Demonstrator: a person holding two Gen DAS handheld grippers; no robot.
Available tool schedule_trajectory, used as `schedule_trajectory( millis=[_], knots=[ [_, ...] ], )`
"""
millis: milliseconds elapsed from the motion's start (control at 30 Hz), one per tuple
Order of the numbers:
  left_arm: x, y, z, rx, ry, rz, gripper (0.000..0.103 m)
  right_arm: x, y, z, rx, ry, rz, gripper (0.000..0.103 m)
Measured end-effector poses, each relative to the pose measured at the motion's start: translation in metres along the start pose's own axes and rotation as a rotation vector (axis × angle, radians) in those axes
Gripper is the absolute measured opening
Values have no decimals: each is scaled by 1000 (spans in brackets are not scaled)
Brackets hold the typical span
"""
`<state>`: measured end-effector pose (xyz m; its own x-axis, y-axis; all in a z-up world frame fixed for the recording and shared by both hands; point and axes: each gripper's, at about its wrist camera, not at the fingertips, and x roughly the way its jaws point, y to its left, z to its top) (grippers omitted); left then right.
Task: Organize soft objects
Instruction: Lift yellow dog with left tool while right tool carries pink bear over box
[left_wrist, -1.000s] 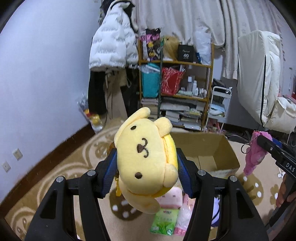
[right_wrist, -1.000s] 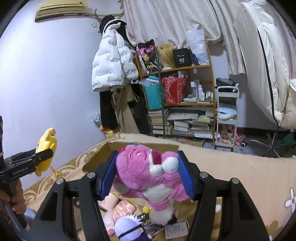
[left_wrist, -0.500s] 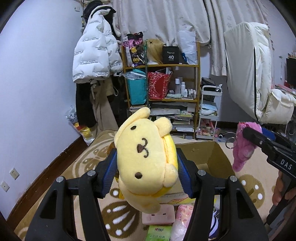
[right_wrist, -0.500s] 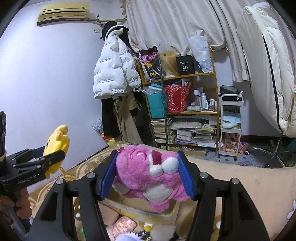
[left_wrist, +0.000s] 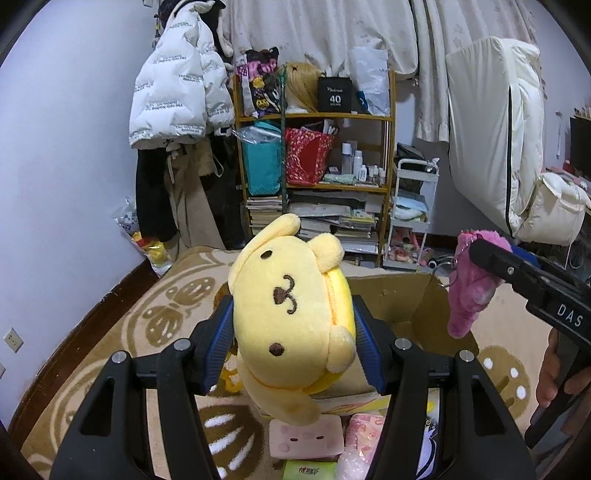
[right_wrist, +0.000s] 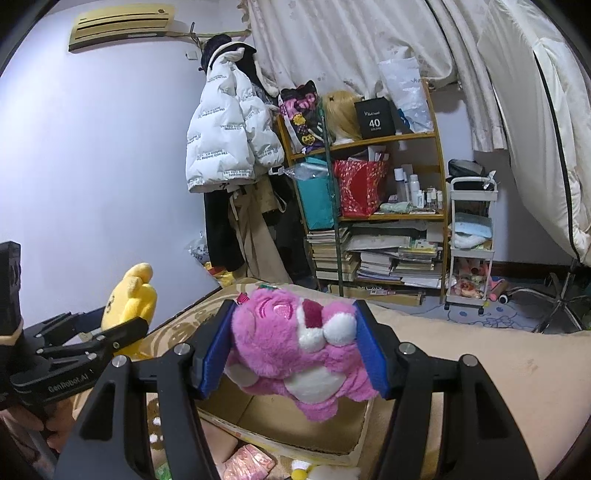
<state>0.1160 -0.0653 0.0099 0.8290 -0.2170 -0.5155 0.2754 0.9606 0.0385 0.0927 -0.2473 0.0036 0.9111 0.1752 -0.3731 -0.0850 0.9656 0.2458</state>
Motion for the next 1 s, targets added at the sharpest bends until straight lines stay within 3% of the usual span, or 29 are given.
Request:
schedule_trajectory(
  millis=[500,1000],
  knots=[
    [33,-6,-7,11,58,-21,60,22,-13,-8,48,39,71,66],
    [53,-17,-22,37,140,-38,61,38,-15,-25,53,123,67,68]
  ],
)
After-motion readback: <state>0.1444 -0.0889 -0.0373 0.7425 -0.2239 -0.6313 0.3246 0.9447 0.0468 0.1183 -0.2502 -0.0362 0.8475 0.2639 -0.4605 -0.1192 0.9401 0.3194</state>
